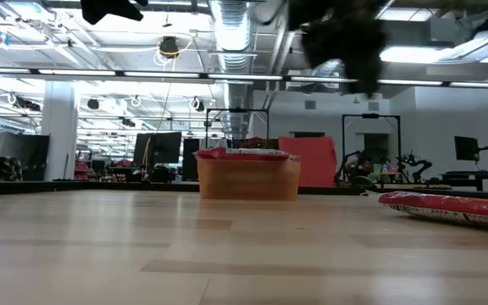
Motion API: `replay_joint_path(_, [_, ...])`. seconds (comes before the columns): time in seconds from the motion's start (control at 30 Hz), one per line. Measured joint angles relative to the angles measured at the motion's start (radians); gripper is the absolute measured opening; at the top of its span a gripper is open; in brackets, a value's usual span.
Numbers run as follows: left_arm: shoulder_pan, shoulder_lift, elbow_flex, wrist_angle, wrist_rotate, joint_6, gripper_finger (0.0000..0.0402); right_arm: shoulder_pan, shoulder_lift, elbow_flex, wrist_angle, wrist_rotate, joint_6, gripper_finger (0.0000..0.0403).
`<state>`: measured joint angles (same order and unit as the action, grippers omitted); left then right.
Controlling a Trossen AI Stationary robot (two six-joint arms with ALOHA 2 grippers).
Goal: Sort popcorn bags into baskets
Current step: Put the red popcorn bag into the orange bin
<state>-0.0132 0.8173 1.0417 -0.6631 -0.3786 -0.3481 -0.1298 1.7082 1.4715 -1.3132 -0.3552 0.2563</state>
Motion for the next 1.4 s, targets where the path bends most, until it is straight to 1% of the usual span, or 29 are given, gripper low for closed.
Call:
replay_joint_path(0.1, [0.0,0.002,0.0,-0.001,0.0,0.0,0.0162,0.104,-0.125,-0.176,0.101,0.009,0.258,0.0085])
replay_joint_path(0.23, [0.0,0.003,0.0,-0.005,0.012,0.0,0.0162,0.268,-0.263,-0.399,0.337,0.064,0.635,0.0167])
replay_joint_path(0.33, [0.0,0.003,0.0,-0.007,0.016,0.0,0.0162,0.375,-0.311,-0.53,0.466,0.134,0.867,0.0231])
replay_joint_path(0.4, [0.0,0.003,0.0,-0.01,0.016,0.004,0.0162,0.423,-0.32,-0.601,0.524,0.184,0.999,0.0261])
replay_joint_path(0.47, [0.0,0.006,0.0,-0.009,0.016,0.006,0.0162,0.46,-0.313,-0.646,0.557,0.211,1.092,0.0276])
replay_joint_path(0.53, [0.0,0.011,0.0,-0.011,0.016,0.007,0.0162,0.485,-0.297,-0.676,0.58,0.243,1.148,0.028])
replay_joint_path(0.73, [0.0,0.047,0.0,-0.011,0.016,0.006,0.0162,0.512,-0.218,-0.703,0.636,0.259,1.186,0.0279])
replay_joint_path(0.83, [0.0,0.074,0.0,-0.023,0.017,0.005,0.0162,0.512,-0.171,-0.704,0.658,0.245,1.187,0.0261])
replay_joint_path(0.9, [0.0,0.085,0.001,-0.021,0.018,0.005,0.0162,0.512,-0.138,-0.7,0.685,0.227,1.183,0.0231])
replay_joint_path(1.0, [0.0,0.104,0.001,-0.02,0.018,0.004,0.0162,0.504,-0.107,-0.697,0.701,0.205,1.155,0.0163])
replay_joint_path(1.13, [0.0,0.105,0.0,-0.022,0.017,-0.005,0.0162,0.48,-0.11,-0.678,0.707,0.187,1.071,0.0045])
replay_joint_path(1.17, [0.0,0.105,0.0,-0.026,0.018,-0.006,0.0162,0.47,-0.117,-0.67,0.704,0.187,1.041,0.0025])
replay_joint_path(1.2, [0.0,0.104,0.0,-0.031,0.018,-0.009,0.0162,0.458,-0.132,-0.667,0.695,0.197,1.012,0.0016])
replay_joint_path(1.33, [0.0,0.097,0.0,-0.032,0.017,-0.014,0.0162,0.377,-0.187,-0.632,0.659,0.222,0.907,0.0019])
replay_joint_path(1.4, [0.0,0.096,0.0,-0.031,0.017,-0.021,0.0162,0.328,-0.222,-0.601,0.645,0.237,0.826,0.001])
